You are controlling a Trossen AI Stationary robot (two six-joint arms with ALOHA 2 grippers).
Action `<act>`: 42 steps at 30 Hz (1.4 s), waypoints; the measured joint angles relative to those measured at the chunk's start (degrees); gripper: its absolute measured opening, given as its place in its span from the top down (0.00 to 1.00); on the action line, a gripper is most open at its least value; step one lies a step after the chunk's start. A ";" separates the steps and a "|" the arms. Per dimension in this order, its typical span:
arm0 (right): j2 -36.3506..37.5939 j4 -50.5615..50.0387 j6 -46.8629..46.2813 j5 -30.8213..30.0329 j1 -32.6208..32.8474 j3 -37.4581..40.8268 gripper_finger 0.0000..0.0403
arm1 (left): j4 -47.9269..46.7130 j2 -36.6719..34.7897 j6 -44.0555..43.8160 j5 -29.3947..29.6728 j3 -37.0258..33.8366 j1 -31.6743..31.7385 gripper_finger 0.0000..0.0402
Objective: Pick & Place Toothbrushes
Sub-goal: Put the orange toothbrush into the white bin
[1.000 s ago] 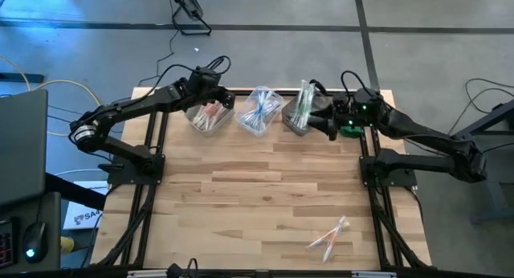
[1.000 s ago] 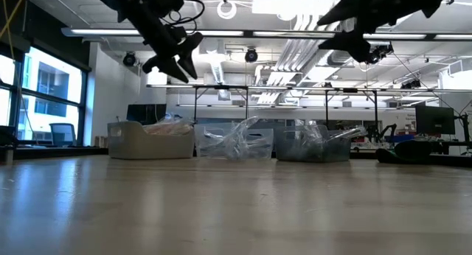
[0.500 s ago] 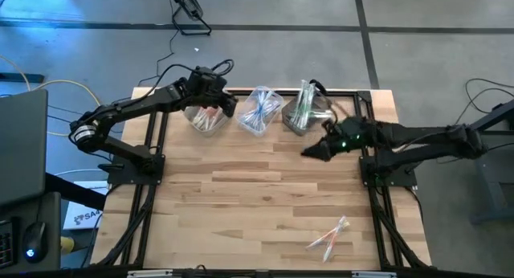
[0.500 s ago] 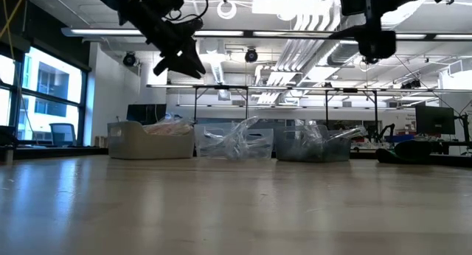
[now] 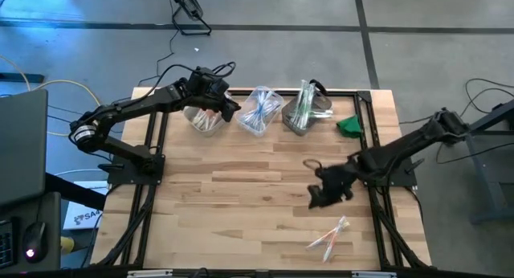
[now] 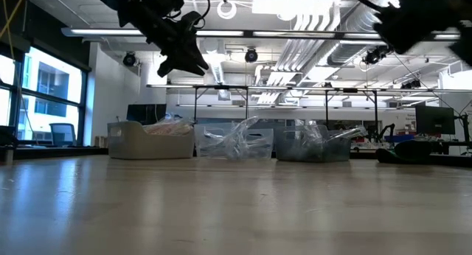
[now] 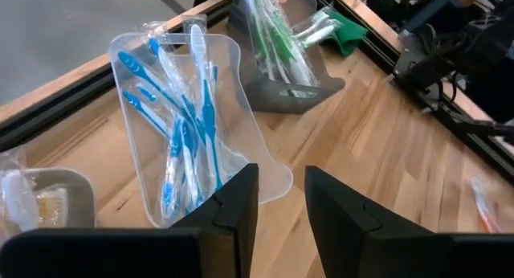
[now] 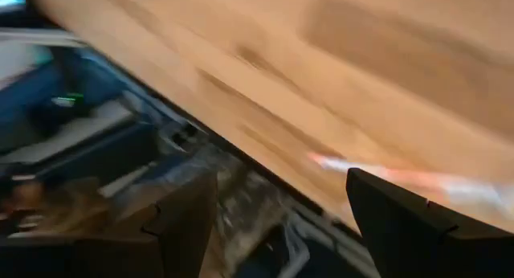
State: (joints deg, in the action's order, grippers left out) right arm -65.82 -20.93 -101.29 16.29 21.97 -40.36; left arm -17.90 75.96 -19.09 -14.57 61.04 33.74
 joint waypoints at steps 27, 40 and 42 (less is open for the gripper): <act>-8.03 -21.96 -37.20 -14.37 23.79 0.02 0.33 | -0.25 0.02 1.46 0.21 -0.02 0.00 0.75; -18.30 -13.50 -37.18 -14.43 23.79 0.02 0.33 | -0.25 0.03 1.46 0.26 -0.02 0.00 0.75; -18.91 -12.61 -37.18 -14.36 23.79 0.02 0.33 | -0.25 0.04 1.46 0.26 -0.02 0.00 0.75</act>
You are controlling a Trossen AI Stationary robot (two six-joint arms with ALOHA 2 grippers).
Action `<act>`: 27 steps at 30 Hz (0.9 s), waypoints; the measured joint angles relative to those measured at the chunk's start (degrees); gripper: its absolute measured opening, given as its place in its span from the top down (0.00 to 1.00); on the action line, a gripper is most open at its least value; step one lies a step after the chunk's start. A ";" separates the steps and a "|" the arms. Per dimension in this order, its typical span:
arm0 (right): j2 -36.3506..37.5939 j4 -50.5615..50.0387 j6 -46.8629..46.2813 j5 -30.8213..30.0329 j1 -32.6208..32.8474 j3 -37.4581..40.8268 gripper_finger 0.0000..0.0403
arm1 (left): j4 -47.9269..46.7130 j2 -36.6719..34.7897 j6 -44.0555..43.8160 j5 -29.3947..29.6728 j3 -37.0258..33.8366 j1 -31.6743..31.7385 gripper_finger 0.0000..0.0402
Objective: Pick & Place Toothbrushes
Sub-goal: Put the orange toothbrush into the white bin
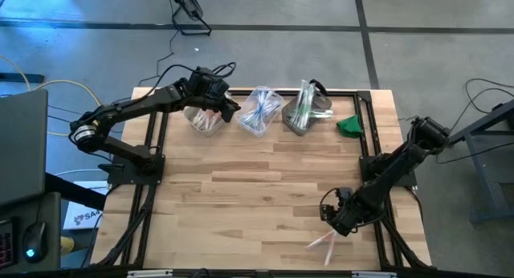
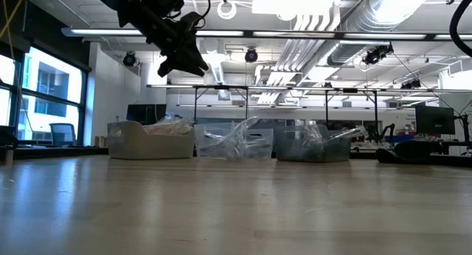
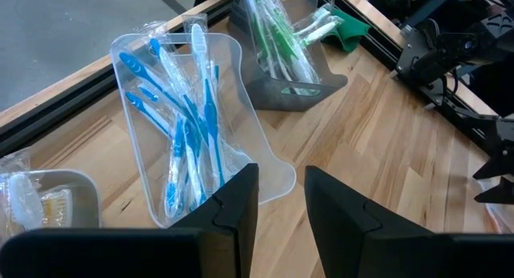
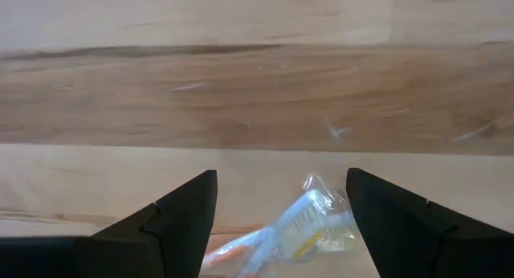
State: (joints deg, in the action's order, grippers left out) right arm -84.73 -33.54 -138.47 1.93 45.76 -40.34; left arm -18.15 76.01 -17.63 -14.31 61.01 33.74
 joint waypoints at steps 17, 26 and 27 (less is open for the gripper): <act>0.07 -0.11 5.61 -4.60 1.02 0.00 0.54 | 0.01 0.00 1.29 0.00 0.00 0.00 0.75; 8.29 0.64 9.59 -9.79 -0.59 0.00 0.66 | 0.02 0.00 1.29 1.02 0.00 0.00 0.75; 9.53 1.99 9.56 -8.16 -0.59 0.00 0.68 | 0.01 0.00 1.29 1.09 0.00 0.00 0.75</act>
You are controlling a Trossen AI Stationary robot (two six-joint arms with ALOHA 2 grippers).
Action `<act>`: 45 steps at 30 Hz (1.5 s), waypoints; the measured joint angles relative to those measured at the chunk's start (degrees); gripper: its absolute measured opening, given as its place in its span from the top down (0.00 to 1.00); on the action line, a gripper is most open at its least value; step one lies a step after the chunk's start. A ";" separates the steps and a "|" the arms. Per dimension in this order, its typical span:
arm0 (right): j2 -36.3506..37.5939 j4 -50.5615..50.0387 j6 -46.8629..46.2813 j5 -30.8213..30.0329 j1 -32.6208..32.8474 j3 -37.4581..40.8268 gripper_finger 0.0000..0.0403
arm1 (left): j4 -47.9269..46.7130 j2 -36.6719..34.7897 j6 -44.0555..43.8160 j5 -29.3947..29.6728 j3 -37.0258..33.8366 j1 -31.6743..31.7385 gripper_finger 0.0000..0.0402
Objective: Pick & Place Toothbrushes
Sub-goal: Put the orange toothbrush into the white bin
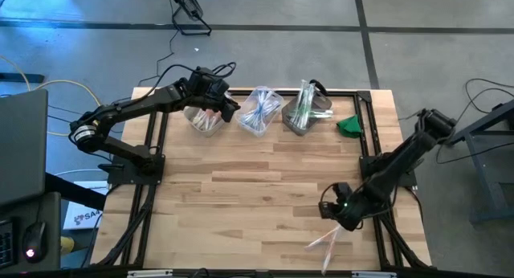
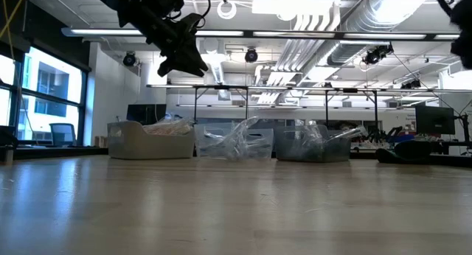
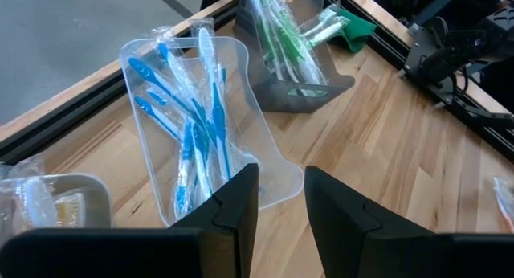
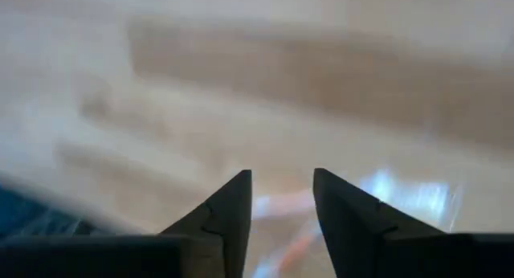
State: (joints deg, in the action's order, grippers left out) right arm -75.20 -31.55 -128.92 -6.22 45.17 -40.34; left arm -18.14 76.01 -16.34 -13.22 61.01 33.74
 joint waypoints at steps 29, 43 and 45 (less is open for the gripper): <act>-18.13 17.76 -10.99 7.26 5.09 -0.33 0.74 | -0.01 0.00 -0.01 2.32 0.00 0.02 0.75; -18.12 18.04 3.12 -4.03 -7.69 -0.15 0.74 | 0.03 0.00 -0.02 3.74 0.00 0.02 0.75; -17.64 18.34 6.29 -6.29 -9.86 -0.11 0.74 | 0.06 0.00 -0.02 3.80 0.00 0.02 0.75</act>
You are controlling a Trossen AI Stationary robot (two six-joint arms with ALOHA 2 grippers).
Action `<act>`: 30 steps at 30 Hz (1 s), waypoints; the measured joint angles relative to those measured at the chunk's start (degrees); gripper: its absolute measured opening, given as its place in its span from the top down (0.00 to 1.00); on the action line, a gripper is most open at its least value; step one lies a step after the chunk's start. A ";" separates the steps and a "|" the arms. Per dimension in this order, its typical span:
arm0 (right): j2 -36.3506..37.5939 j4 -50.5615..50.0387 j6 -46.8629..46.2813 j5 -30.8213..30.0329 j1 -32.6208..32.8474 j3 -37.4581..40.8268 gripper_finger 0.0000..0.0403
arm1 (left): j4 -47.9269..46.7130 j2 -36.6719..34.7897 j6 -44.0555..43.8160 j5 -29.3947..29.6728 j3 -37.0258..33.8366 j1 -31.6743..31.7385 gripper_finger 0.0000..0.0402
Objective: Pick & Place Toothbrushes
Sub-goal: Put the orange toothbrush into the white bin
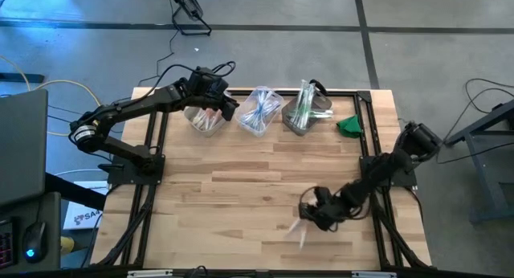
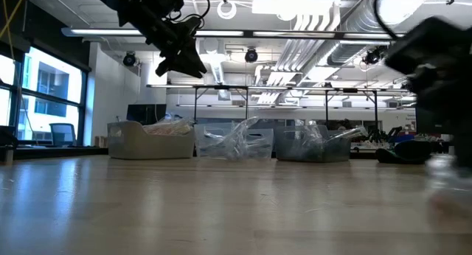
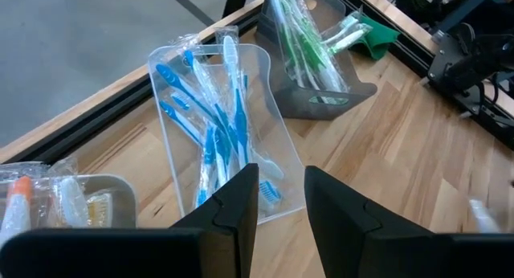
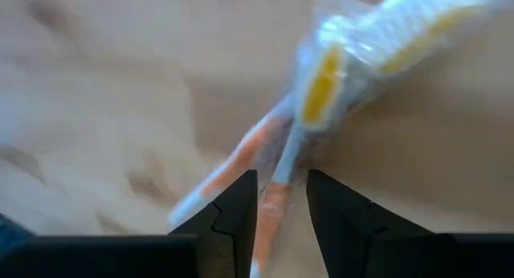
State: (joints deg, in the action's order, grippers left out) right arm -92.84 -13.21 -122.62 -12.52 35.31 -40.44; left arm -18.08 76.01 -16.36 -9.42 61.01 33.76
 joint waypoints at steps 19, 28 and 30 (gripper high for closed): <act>1.55 -8.82 26.55 7.15 -19.82 0.08 0.86 | 0.00 0.00 0.00 0.07 0.00 0.00 0.75; 2.51 -8.89 31.13 7.36 -20.64 0.10 0.97 | 0.52 0.00 0.00 0.07 0.00 -0.01 0.75; 3.70 -9.50 31.44 6.74 -20.53 0.24 0.98 | 0.92 0.00 0.00 0.03 0.00 0.00 0.75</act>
State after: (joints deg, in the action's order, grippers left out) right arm -89.14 -22.71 -91.18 -5.77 14.79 -40.20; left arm -17.17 76.01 -16.36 -9.39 61.01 33.76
